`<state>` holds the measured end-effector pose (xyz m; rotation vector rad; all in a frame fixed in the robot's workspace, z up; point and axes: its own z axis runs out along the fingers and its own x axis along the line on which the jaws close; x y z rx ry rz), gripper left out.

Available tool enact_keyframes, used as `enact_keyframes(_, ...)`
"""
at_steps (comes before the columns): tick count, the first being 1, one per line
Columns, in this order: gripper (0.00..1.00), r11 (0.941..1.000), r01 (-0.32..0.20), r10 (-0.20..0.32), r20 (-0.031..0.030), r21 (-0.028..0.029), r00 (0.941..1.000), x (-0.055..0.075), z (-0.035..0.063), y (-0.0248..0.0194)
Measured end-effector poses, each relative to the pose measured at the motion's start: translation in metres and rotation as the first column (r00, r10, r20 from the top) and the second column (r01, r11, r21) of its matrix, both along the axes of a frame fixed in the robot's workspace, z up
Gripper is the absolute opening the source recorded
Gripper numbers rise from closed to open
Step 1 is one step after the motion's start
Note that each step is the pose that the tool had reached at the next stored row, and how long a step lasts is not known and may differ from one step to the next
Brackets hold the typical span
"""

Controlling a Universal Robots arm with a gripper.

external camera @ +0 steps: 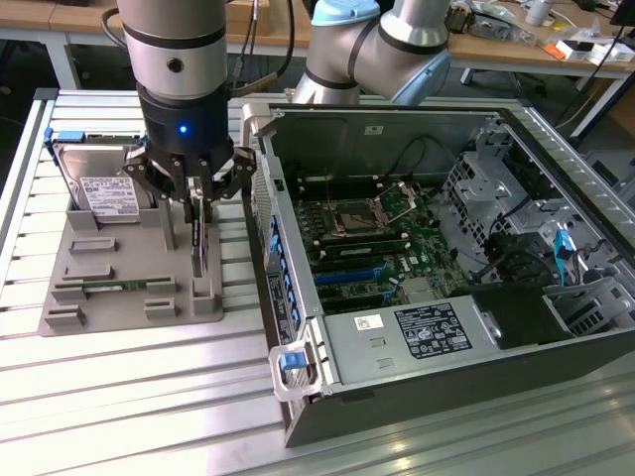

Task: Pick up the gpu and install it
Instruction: 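Pick up the gpu and move the gpu toward the slot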

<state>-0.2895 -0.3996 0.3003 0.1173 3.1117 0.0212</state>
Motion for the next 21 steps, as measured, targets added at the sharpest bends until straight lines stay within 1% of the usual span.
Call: enact_keyframes(21,0.26,1.0000,0.000,0.000,0.0000,-0.0001,1.0000,0.000,0.0140,0.0004)
